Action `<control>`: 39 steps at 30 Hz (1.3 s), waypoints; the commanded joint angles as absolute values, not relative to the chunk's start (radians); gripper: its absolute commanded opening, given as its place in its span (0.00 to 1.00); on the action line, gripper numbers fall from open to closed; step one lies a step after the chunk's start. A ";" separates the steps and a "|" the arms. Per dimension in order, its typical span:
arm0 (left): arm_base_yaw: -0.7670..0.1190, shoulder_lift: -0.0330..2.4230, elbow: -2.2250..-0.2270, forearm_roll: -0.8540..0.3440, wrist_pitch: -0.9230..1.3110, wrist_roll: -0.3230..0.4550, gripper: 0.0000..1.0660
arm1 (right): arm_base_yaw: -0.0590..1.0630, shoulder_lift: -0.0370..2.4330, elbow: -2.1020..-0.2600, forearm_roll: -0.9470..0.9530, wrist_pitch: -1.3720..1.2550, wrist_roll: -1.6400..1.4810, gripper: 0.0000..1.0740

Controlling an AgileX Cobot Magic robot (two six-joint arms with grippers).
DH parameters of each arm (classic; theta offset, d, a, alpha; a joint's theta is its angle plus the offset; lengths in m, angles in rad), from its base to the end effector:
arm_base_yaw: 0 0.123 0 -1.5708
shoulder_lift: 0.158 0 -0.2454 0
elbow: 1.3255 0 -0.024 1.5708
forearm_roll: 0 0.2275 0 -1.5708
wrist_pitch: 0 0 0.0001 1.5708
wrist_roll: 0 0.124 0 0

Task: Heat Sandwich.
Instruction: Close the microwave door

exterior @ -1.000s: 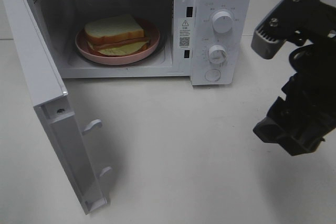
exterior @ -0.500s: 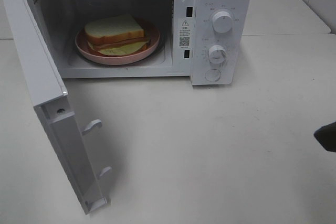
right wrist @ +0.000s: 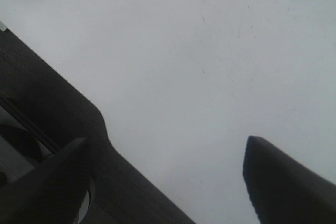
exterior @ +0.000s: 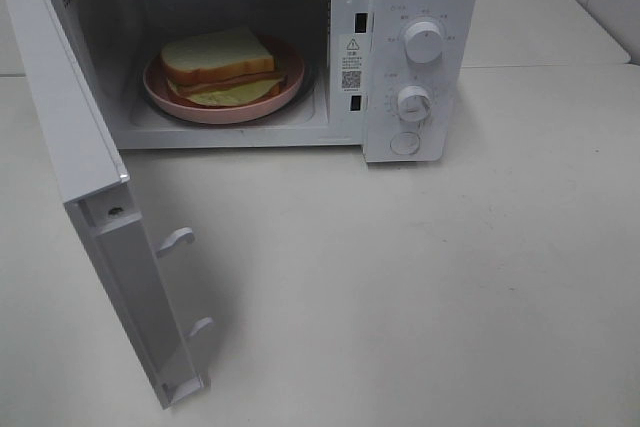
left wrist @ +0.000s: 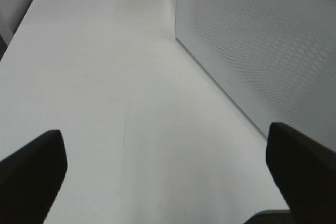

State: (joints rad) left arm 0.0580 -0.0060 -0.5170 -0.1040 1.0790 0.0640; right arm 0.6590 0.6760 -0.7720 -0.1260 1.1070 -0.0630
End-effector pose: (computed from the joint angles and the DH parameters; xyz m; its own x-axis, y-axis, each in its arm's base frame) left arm 0.0409 -0.0090 0.2546 -0.4486 -0.0113 -0.8937 0.0305 0.9991 -0.0280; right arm 0.1105 0.0679 0.2717 -0.5586 -0.5826 -0.5904 -0.6258 0.7632 -0.1611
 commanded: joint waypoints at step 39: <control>0.059 -0.024 -0.515 -0.110 1.070 0.058 0.92 | 0.081 0.085 -0.498 -0.032 0.995 0.043 0.71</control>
